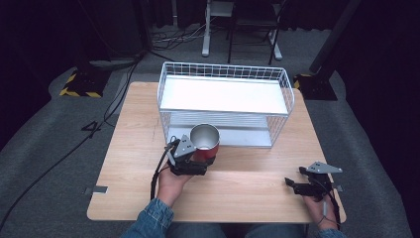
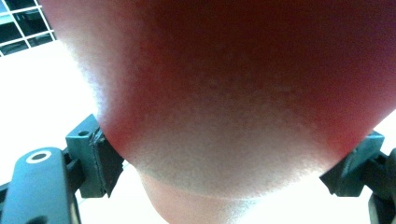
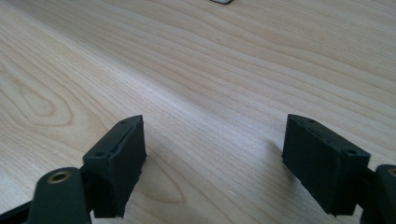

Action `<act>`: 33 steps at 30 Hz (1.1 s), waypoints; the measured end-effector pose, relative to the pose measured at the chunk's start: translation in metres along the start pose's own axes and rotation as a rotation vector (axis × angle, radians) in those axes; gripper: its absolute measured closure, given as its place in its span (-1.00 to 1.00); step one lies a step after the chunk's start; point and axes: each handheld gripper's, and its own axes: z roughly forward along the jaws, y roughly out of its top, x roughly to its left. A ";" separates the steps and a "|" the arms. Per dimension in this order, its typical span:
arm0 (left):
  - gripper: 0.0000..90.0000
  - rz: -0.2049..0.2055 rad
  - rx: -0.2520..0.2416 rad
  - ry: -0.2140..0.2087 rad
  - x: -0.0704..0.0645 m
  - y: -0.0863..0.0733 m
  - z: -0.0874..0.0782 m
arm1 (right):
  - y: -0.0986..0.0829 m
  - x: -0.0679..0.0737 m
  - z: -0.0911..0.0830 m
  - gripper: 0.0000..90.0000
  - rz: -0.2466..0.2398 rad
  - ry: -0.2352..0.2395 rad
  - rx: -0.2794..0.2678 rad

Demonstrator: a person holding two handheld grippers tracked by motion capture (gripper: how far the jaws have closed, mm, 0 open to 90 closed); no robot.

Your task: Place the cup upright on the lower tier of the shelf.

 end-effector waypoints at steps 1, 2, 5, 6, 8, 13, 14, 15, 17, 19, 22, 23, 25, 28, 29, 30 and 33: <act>-0.64 0.003 0.002 0.002 0.001 0.002 0.005 | 0.000 0.000 0.000 -0.52 0.000 0.000 0.000; -0.64 0.003 0.002 0.002 0.001 0.002 0.005 | 0.000 0.000 0.000 -0.52 0.000 0.000 0.000; -0.64 0.014 0.008 0.003 0.004 0.005 0.015 | 0.000 0.000 0.000 -0.52 0.000 0.001 0.000; -0.64 0.020 0.015 0.011 0.006 0.005 0.017 | 0.000 0.000 0.000 -0.52 0.001 0.001 0.000; -0.64 0.020 0.021 0.011 0.007 0.006 0.020 | 0.000 0.000 0.000 -0.52 -0.001 0.002 -0.001; -0.64 0.027 0.023 0.016 0.011 0.010 0.033 | 0.000 0.000 0.000 -0.52 0.000 0.001 0.000; -0.64 0.027 0.023 0.016 0.011 0.010 0.033 | 0.000 0.000 0.000 -0.52 0.001 0.001 0.000; -0.64 0.020 0.030 0.016 0.012 0.010 0.038 | 0.000 0.000 0.000 -0.52 -0.001 0.002 -0.001; -0.64 0.021 0.032 0.019 0.013 0.010 0.040 | 0.000 0.000 0.000 -0.52 0.000 0.001 0.000; -0.64 0.013 0.035 0.019 0.014 0.011 0.047 | 0.000 0.000 0.000 -0.52 0.000 0.001 0.000; -0.64 0.004 0.033 0.018 0.016 0.012 0.051 | 0.000 0.000 0.000 -0.52 -0.001 0.002 -0.001; -0.64 0.000 0.032 0.016 0.016 0.012 0.053 | 0.000 0.000 0.000 -0.52 0.000 0.001 0.000; -0.64 -0.004 0.034 0.017 0.017 0.013 0.058 | 0.000 0.000 0.000 -0.52 -0.002 0.002 -0.001; -0.64 -0.021 0.021 0.022 0.021 0.012 0.064 | 0.000 0.000 0.000 -0.52 -0.001 0.002 -0.001; -0.64 -0.031 0.018 0.026 0.022 0.012 0.067 | 0.000 0.000 0.000 -0.52 -0.001 0.002 -0.001; -0.64 -0.034 0.017 0.031 0.023 0.012 0.069 | 0.000 0.000 0.000 -0.52 0.000 0.001 0.000; -0.64 -0.036 0.017 0.056 0.029 0.013 0.079 | 0.000 0.000 0.000 -0.52 0.000 0.001 0.000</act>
